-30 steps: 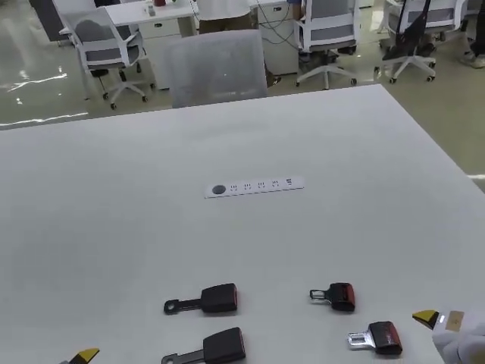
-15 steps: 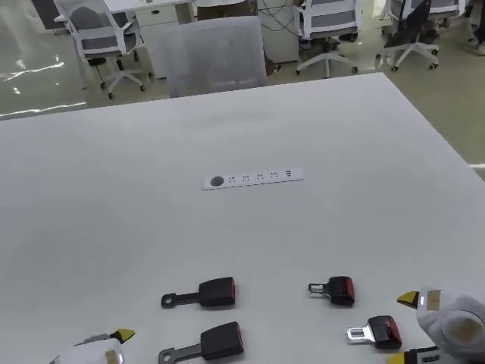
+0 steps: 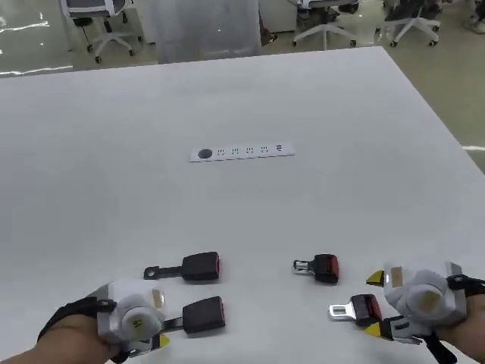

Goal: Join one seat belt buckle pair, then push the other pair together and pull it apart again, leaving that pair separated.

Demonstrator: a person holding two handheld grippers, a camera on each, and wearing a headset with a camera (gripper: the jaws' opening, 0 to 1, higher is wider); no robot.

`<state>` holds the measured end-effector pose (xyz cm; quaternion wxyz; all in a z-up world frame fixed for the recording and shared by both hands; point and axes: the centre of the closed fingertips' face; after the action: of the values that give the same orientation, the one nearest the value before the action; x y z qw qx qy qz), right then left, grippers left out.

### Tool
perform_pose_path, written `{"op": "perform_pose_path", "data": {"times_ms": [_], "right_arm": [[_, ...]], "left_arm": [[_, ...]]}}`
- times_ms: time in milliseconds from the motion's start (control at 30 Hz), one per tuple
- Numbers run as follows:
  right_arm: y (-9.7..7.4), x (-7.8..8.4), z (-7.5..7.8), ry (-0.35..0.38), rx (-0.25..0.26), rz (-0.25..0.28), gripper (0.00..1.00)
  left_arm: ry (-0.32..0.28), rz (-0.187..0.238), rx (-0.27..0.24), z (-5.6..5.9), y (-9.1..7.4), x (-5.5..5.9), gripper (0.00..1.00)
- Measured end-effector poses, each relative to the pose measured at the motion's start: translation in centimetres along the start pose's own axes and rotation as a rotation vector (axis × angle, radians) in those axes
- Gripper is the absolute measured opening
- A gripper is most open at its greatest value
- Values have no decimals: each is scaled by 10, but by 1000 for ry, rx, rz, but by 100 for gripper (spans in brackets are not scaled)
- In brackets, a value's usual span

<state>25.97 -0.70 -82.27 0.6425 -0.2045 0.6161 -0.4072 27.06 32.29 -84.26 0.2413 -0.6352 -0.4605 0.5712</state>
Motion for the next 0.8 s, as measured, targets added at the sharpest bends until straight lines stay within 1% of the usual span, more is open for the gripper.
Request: {"op": "perform_pose_path", "data": {"times_ms": [67,133,167,233,300,367,433,500,600,667,700,767,800], "right_arm": [[2,4,1,-5,-19,-12,48],[5,7,1,-10,-37,-20,47],[6,8,1,-9,-44,-22,46],[9,10,2,-16,-58,-29,46],[11,12,2,-22,-77,-38,44],[13,14,0,-27,-100,-45,42],[14,18,3,-31,-100,-55,42],[14,20,3,-20,-113,-61,40],[15,24,4,-24,-111,-70,40],[16,26,1,-26,-121,-75,38],[16,27,0,-28,-126,-78,38],[18,30,-1,-36,-133,-86,37],[18,31,-1,-39,-136,-87,37]], "left_arm": [[-9,7,22,-2,4,-6,46],[-8,10,50,0,8,-11,46],[-11,9,64,2,9,-11,46],[-8,7,76,3,12,-12,46],[-21,-4,105,9,15,-12,43],[1,-25,127,12,18,-10,43],[20,-32,137,14,21,-11,44],[17,-39,142,16,24,-12,43],[8,-36,145,17,26,-20,42],[19,-27,149,19,28,-25,42],[29,-29,161,22,29,-27,41],[47,-34,168,22,31,-29,40],[46,-29,166,21,32,-31,40]]}}
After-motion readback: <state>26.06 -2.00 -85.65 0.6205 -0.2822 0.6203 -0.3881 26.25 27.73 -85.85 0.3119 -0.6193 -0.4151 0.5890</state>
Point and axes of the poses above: the centre of the closed fingertips' face, and the gripper's own axes: y roughly forward along the fingers, z roughly to its right, x roughly out of its underside, and after that the axes turned 11 degrees about z, right-handed
